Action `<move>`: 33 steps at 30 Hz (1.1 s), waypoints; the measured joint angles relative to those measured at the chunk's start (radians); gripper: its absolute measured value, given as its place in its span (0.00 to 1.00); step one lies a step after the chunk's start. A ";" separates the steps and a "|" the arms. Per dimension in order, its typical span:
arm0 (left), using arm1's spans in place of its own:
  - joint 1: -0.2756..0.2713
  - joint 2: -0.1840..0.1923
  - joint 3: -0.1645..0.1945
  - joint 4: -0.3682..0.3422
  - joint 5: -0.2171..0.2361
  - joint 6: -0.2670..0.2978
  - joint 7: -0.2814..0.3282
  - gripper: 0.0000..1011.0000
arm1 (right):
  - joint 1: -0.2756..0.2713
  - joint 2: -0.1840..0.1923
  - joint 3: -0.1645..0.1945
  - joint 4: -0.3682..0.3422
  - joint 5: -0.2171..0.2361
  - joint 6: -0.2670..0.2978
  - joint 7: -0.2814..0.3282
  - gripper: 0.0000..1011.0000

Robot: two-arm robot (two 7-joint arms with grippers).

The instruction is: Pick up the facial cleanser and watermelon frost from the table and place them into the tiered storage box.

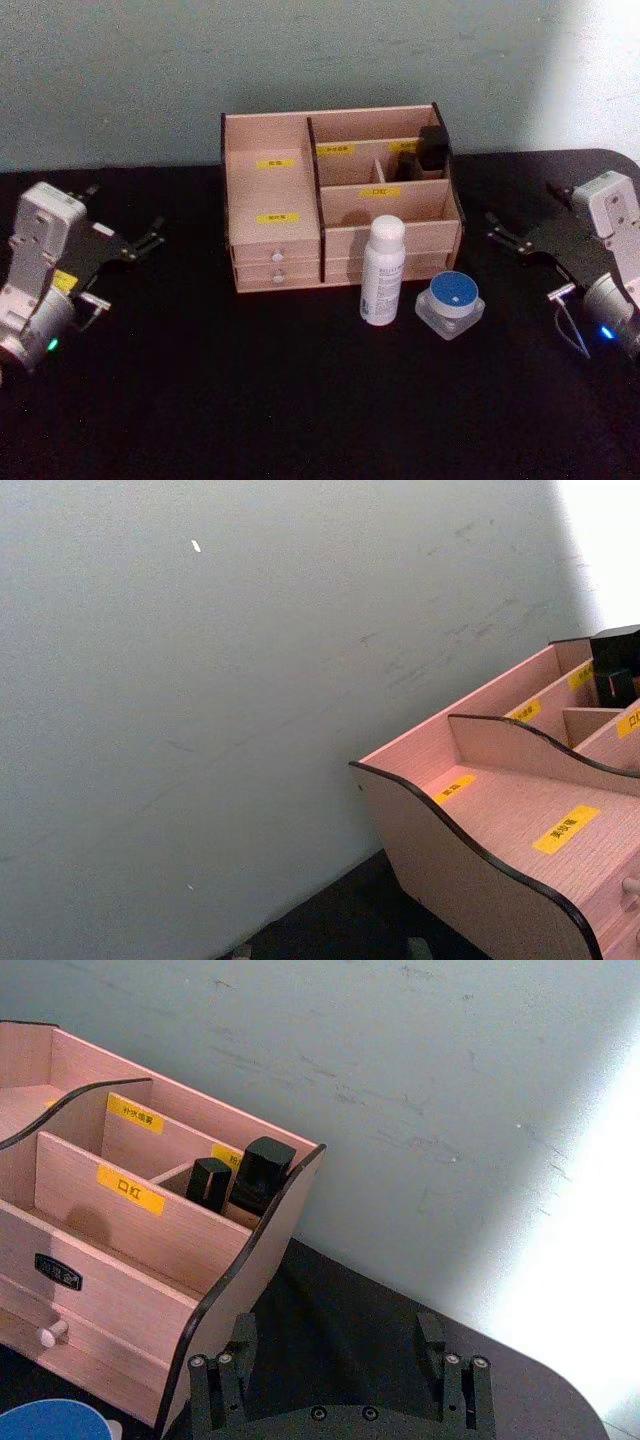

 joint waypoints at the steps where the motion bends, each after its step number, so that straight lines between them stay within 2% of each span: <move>1: 0.000 0.000 0.000 0.000 0.000 0.000 0.000 0.99 | 0.000 0.000 0.000 0.000 0.000 0.000 0.000 0.99; 33: 0.000 0.000 0.000 0.000 0.000 0.000 0.000 0.99 | 0.000 0.000 0.000 0.000 0.000 0.000 0.000 0.99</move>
